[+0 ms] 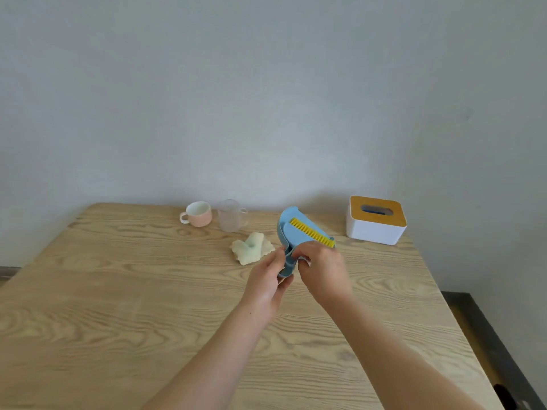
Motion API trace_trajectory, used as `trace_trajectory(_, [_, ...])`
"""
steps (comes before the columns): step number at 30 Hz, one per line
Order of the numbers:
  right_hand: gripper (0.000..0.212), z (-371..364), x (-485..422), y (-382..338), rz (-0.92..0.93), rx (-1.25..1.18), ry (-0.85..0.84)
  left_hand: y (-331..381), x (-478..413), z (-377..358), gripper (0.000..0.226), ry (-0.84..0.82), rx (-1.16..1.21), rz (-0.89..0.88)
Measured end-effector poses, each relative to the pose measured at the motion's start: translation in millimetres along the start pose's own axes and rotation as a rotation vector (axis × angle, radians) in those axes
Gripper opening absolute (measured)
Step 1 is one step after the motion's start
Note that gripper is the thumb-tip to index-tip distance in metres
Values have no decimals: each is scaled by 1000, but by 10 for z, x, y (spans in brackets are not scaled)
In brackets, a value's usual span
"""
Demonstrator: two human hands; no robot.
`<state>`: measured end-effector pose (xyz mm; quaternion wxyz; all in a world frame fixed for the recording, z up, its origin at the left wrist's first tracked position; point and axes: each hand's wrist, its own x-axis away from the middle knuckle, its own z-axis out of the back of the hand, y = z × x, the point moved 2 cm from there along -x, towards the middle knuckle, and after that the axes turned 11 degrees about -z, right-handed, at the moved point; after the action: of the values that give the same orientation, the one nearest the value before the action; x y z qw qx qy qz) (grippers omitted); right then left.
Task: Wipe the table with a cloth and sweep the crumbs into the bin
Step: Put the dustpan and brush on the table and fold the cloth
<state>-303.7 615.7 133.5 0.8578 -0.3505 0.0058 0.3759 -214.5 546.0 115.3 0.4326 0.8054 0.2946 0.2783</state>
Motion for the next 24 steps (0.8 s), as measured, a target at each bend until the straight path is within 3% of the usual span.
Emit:
trace_trajectory(9, [32, -528, -74, -688, 256, 20, -108, 284, -77, 865, 28, 151, 54, -51])
trace_trajectory(18, [33, -1054, -402, -1179, 196, -161, -260, 643, -272, 1424, 27, 260, 15, -168])
trace_trajectory(24, [27, -1194, -919, -1116, 21, -277, -128, 763, -639, 1564, 23, 433, 42, -165])
